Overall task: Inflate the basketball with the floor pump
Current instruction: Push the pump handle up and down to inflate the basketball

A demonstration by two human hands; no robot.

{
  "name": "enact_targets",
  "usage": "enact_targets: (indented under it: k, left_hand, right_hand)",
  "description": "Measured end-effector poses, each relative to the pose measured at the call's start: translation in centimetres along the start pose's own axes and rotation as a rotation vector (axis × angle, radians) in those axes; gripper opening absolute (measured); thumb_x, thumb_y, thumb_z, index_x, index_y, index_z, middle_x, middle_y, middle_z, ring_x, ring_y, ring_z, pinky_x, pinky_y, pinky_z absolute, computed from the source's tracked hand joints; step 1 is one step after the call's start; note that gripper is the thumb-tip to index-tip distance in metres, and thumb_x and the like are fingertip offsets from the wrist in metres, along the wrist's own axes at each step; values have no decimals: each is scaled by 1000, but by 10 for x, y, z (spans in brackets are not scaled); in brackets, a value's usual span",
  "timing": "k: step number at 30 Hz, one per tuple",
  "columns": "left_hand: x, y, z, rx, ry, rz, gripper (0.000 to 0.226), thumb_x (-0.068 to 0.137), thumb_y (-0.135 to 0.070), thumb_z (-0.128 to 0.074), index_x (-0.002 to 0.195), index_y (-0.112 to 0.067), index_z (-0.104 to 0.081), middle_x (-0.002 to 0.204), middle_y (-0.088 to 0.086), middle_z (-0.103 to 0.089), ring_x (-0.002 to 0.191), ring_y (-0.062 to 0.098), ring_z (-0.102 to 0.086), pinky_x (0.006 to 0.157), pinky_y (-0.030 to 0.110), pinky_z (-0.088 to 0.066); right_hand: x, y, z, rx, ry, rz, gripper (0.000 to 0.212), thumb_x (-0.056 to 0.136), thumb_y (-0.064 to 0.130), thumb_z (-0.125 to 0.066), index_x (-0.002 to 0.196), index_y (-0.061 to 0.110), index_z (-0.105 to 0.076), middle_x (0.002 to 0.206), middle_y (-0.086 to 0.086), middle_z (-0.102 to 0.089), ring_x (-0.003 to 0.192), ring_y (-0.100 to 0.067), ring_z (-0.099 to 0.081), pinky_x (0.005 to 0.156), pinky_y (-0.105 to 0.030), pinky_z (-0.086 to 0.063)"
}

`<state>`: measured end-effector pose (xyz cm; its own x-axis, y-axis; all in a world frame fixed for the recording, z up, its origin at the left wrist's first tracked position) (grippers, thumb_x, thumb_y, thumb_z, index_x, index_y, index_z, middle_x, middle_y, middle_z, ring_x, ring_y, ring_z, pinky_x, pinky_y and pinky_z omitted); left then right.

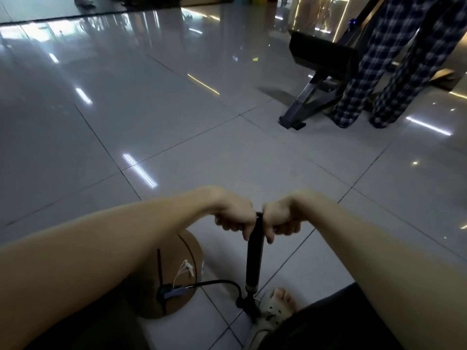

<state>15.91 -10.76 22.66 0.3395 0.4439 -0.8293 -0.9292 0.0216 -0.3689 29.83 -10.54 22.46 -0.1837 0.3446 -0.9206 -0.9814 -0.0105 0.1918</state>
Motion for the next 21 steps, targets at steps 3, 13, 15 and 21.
enact_targets:
  k: [3, 13, 15, 21]
  left_hand:
    - [30, 12, -30, 32, -43, 0, 15, 80, -12, -72, 70, -10, -61, 59, 5, -47, 47, 21, -37, 50, 28, -31]
    - [21, 12, -67, 50, -81, 4, 25, 82, -14, -73, 65, -12, -55, 56, 4, -43, 45, 20, -33, 49, 28, -27]
    - [1, 4, -55, 66, -61, 10, 27, 87, -14, -71, 68, -12, -53, 55, 3, -41, 44, 19, -30, 49, 28, -25]
    - [-78, -29, 37, 11, -136, -58, 26, 88, -15, -72, 69, -15, -54, 56, 0, -38, 47, 17, -29, 52, 30, -21]
  right_hand:
    - [31, -5, -23, -46, -10, 34, 24, 86, 1, -62, 69, 10, -48, 56, -4, -31, 49, -17, -25, 51, -30, -23]
    - [23, -9, -59, -24, -64, 55, 10, 87, 3, -64, 77, 5, -62, 55, -4, -35, 47, -18, -26, 51, -31, -24]
    - [1, -1, -47, -53, -42, 37, 7, 90, 4, -63, 84, 5, -58, 54, -3, -31, 48, -17, -23, 52, -31, -21]
    - [-96, 19, 29, 38, -165, 131, 21, 87, 2, -64, 72, 11, -53, 54, 0, -28, 47, -15, -20, 50, -27, -16]
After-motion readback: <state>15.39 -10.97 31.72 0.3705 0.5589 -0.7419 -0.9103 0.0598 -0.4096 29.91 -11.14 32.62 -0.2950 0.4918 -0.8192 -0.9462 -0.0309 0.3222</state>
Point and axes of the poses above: each hand's wrist, its own x-axis towards the middle knuckle, its own z-axis out of the back of the hand, y = z × x, the point moved 1 cm from there along x, towards the middle knuckle
